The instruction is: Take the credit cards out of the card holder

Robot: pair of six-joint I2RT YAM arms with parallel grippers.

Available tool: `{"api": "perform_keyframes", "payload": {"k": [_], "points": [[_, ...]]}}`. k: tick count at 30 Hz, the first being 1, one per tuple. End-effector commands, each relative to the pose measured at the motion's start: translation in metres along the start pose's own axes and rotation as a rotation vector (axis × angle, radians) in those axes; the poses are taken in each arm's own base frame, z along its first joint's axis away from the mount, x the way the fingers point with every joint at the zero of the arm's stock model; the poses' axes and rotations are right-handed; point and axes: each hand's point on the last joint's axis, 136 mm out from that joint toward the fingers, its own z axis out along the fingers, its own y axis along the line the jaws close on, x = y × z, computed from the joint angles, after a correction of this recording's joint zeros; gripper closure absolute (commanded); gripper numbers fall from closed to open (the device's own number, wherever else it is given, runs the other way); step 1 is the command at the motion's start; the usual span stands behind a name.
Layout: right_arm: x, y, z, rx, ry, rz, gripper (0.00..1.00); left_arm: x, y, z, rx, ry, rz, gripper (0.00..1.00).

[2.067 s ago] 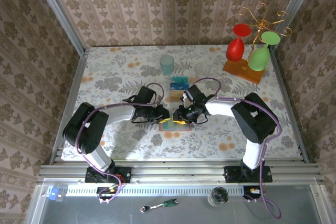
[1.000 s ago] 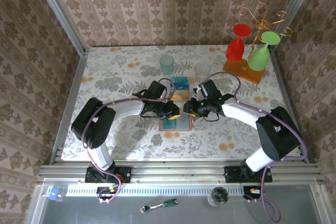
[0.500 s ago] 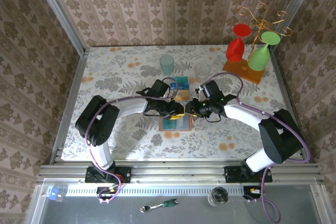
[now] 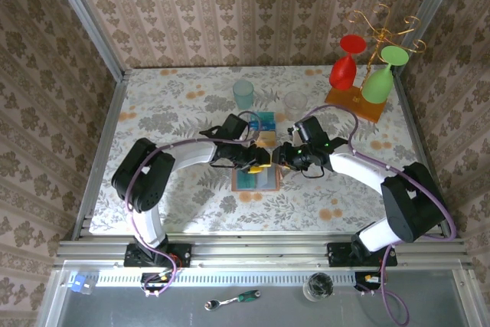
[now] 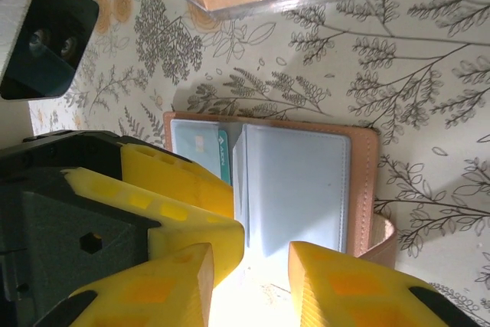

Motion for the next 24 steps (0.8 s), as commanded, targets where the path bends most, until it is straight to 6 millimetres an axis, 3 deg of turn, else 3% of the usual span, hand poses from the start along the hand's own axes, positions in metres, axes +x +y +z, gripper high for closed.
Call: {"api": "perform_keyframes", "payload": {"k": [1, 11, 24], "points": [[0.0, 0.007, -0.009, 0.003, -0.004, -0.025, 0.68, -0.004, -0.014, 0.006, 0.045, 0.012, 0.042, 0.58], [0.003, 0.005, -0.007, -0.001, 0.01, -0.014, 0.69, -0.004, -0.011, 0.012, 0.076, 0.019, 0.02, 0.6], [0.006, 0.016, 0.01, -0.036, 0.05, -0.003, 0.73, -0.008, -0.001, -0.021, 0.076, -0.075, 0.013, 0.68]]}}
